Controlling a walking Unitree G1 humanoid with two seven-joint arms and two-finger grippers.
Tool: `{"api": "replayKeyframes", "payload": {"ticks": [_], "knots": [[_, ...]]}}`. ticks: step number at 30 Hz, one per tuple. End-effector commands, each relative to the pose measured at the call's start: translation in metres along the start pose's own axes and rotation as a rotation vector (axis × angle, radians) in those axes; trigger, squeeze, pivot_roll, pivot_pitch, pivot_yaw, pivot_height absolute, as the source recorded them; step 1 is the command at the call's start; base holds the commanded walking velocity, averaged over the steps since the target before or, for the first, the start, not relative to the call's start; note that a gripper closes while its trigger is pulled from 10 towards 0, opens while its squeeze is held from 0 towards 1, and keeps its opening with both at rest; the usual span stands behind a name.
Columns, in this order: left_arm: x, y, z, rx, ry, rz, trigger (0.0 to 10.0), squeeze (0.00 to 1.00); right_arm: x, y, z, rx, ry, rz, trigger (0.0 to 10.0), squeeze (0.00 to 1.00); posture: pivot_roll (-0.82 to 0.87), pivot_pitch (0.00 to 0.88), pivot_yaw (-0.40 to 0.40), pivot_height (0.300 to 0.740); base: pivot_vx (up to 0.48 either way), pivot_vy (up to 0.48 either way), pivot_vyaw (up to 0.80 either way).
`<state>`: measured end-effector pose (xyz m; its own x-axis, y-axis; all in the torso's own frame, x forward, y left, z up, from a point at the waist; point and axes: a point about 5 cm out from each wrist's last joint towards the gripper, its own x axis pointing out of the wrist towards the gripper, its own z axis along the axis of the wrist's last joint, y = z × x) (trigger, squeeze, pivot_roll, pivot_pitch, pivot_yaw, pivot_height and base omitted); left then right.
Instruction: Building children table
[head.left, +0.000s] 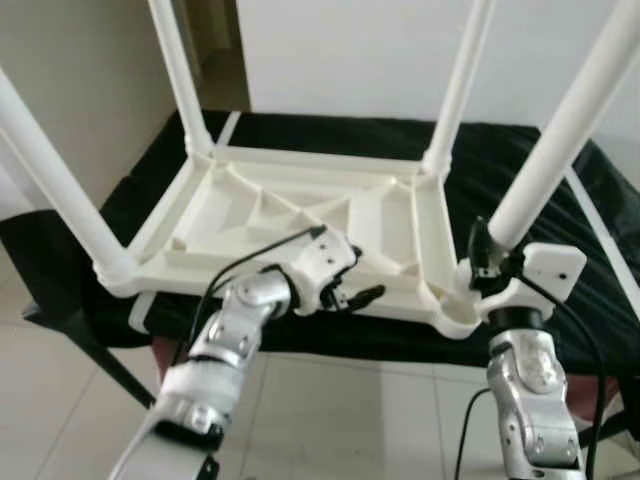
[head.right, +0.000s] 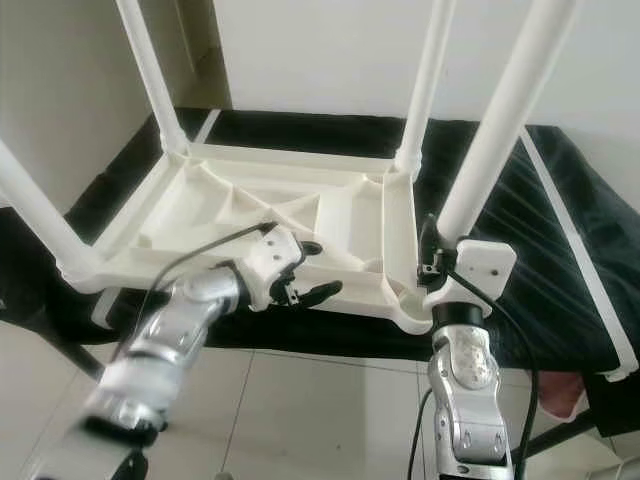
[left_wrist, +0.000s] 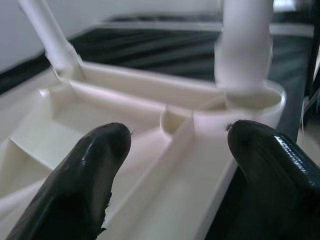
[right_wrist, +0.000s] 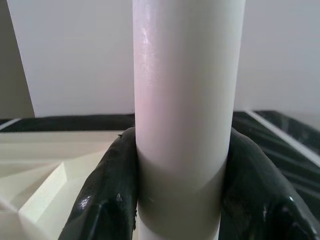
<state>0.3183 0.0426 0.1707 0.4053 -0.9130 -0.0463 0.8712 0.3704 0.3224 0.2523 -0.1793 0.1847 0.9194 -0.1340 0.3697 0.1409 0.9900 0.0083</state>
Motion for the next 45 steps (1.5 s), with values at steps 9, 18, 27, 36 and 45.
{"api": "replayKeyframes", "payload": {"ticks": [9,18,27,36,45], "knots": [[-0.018,-0.028,0.005,-0.165,-0.07,-0.114,10.0,0.0,-0.012,0.001,-0.013,0.017,0.053,-0.007,10.0,0.0,-0.02,0.052,0.0,0.74,0.0,0.0,0.0],[-0.029,-0.047,0.005,-0.115,-0.063,-0.272,10.0,0.0,-0.013,-0.003,-0.018,0.03,0.081,-0.016,10.0,0.0,-0.02,0.057,-0.004,0.74,0.0,0.0,0.0],[-0.033,-0.051,0.005,-0.135,-0.007,-0.266,10.0,0.0,-0.026,-0.004,-0.03,-0.009,0.12,0.046,10.0,0.0,-0.02,0.059,-0.001,0.74,0.0,0.0,0.0],[-0.032,-0.045,0.002,-0.136,0.029,-0.231,10.0,0.0,-0.042,-0.004,-0.045,-0.062,0.162,0.09,10.0,0.0,-0.02,0.061,0.004,0.74,0.0,0.0,0.0],[-0.032,-0.045,0.003,-0.138,0.038,-0.227,10.0,0.0,-0.046,-0.001,-0.049,-0.128,0.15,0.174,10.0,0.0,-0.02,0.06,0.006,0.74,0.0,0.0,0.0]]}}
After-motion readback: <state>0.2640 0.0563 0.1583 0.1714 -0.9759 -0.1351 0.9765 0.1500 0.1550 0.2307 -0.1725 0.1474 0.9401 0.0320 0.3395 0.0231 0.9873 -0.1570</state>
